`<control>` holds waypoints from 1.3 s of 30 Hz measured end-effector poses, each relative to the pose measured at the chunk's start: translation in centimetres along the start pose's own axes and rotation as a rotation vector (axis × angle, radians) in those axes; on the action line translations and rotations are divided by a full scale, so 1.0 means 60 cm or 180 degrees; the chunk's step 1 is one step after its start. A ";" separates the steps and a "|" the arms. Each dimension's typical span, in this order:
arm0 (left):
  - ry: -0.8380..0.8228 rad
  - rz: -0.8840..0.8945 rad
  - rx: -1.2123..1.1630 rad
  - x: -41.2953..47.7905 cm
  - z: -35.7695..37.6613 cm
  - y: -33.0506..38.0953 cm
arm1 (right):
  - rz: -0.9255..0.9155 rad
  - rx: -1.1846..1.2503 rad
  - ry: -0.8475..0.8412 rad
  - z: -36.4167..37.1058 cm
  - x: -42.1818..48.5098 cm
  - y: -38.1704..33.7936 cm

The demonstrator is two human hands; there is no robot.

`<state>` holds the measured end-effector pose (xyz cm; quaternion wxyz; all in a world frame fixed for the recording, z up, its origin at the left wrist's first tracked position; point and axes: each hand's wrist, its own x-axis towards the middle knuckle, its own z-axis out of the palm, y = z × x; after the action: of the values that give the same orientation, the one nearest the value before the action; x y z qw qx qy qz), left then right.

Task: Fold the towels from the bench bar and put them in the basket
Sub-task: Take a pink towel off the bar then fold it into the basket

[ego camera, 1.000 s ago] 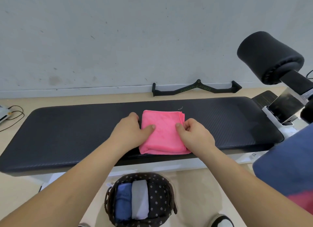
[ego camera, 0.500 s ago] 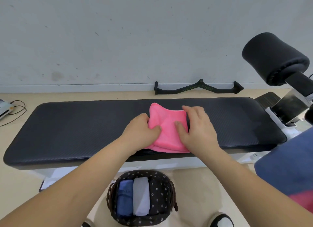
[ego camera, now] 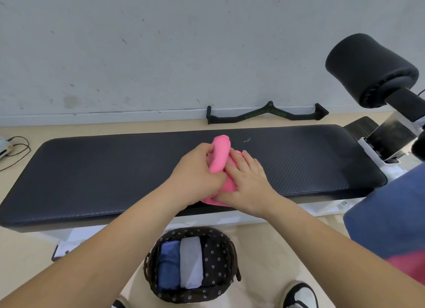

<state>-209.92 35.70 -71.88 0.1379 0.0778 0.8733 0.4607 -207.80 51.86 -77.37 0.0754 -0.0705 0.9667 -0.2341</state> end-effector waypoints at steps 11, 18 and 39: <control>0.0323 0.0674 0.0858 -0.006 0.040 0.042 | 0.0491 0.0469 0.0548 -0.046 -0.014 0.048; -0.0422 0.0309 0.1039 0.013 0.072 0.041 | 0.0644 0.1338 0.0646 -0.053 -0.014 0.052; -0.0341 -0.0766 -0.1274 -0.042 0.011 -0.018 | 0.0376 0.2193 -0.0304 -0.049 -0.089 -0.020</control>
<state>-207.34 34.93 -72.68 0.2506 -0.0313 0.7590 0.6000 -203.00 52.99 -73.61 0.1533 0.0042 0.8288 -0.5382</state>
